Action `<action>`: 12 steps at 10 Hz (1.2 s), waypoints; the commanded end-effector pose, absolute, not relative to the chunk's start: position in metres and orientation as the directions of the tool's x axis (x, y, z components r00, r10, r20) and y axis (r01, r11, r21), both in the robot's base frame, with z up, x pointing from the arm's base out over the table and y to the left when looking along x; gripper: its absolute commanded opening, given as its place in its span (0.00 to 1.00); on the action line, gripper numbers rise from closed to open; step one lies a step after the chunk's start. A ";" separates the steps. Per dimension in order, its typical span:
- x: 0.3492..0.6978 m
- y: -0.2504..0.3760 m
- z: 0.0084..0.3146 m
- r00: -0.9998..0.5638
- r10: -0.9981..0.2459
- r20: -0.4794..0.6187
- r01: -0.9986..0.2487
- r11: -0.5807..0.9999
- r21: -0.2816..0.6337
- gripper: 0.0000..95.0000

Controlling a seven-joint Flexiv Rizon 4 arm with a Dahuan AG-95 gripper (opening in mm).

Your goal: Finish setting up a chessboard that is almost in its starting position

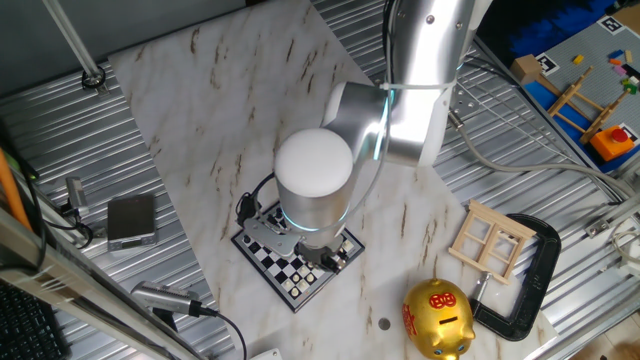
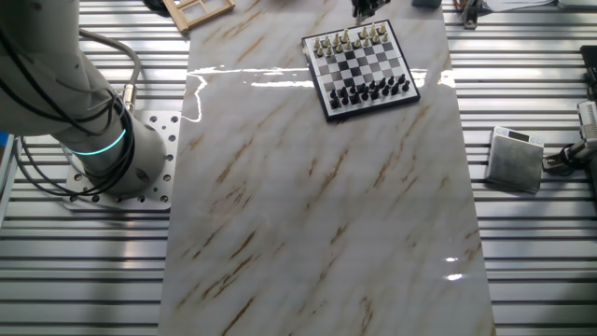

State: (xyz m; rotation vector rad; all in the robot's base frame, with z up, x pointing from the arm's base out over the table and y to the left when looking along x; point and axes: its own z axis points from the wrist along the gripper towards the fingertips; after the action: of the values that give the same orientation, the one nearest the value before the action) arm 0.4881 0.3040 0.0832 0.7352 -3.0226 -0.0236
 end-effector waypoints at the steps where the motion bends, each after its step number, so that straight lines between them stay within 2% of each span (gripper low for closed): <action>1: 0.489 0.304 0.082 -0.888 -0.460 0.027 -0.459 0.888 0.021 0.00; 12: 0.492 0.301 0.073 -0.900 -0.436 0.028 -0.435 0.900 0.024 0.00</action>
State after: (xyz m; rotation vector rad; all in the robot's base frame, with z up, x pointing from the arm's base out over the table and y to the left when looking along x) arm 0.4911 0.3014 0.0732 0.6975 -3.0282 -0.0260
